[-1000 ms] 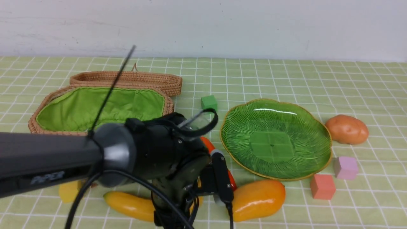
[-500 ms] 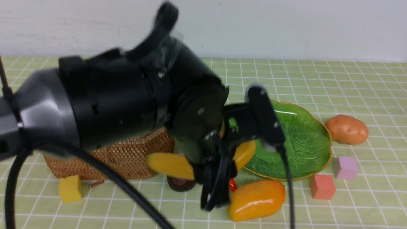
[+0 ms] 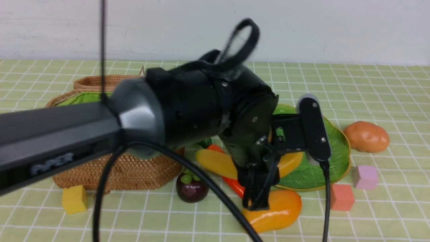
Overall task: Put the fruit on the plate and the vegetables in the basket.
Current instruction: Use the left arm to grab a banana and put it into the right plate
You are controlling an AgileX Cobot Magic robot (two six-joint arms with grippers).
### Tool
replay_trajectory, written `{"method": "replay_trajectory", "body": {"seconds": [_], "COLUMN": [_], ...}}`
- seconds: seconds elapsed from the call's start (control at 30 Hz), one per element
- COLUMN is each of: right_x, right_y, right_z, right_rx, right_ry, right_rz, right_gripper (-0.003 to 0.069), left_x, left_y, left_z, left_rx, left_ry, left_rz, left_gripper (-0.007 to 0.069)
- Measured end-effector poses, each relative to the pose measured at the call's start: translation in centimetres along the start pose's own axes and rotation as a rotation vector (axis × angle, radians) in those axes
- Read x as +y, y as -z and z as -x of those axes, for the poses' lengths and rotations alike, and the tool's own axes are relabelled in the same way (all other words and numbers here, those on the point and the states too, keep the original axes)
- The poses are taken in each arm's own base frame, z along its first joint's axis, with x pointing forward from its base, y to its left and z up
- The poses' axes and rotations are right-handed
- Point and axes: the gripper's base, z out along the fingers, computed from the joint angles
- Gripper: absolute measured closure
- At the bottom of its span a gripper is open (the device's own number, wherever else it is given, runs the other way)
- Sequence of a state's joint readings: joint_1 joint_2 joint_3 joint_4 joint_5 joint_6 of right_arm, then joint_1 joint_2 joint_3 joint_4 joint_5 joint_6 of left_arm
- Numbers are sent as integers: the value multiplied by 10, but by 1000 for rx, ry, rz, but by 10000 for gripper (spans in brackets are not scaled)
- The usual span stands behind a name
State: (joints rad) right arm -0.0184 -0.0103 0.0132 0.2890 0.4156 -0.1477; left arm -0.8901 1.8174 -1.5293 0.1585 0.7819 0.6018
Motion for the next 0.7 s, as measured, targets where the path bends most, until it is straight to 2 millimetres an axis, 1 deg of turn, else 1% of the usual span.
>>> {"method": "replay_trajectory", "body": {"seconds": [0.07,0.17,0.2,0.3,0.37,0.4,0.43,0.47,0.5,0.6,0.63,0.7], "right_x": [0,-1,0,2,3,3,2,2,1,2,2,13], "right_y": [0,-1,-1,-1,0,0,1,1,3,4,4,9], "right_z": [0,2,2,9,14,15,20,20,24,26,26,33], "right_rx": [-3,-38,-42,-127,-179,-185,-239,-245,-290,-286,-286,-213], "right_ry": [3,-15,-19,-231,-363,-378,-483,-494,-562,-555,-553,-486], "right_rz": [-2,-2,-1,44,73,76,91,92,96,111,111,182], "right_gripper": [419,419,419,419,419,419,419,419,420,447,447,498], "left_x": [2,11,12,22,27,27,32,32,35,43,43,52], "left_y": [-4,-21,-22,-44,-53,-56,-65,-68,-77,-88,-91,-99], "left_z": [2,7,6,10,12,12,16,16,18,20,19,18], "left_rx": [-17,-48,-47,-57,-66,-63,-74,-71,-75,-87,-85,-102], "left_ry": [-2,11,13,29,38,35,45,45,64,100,102,113], "left_rz": [12,35,36,34,30,26,18,13,-2,-19,-23,-25], "left_gripper": [315,315,315,315,315,315,315,315,315,315,315,315]}}
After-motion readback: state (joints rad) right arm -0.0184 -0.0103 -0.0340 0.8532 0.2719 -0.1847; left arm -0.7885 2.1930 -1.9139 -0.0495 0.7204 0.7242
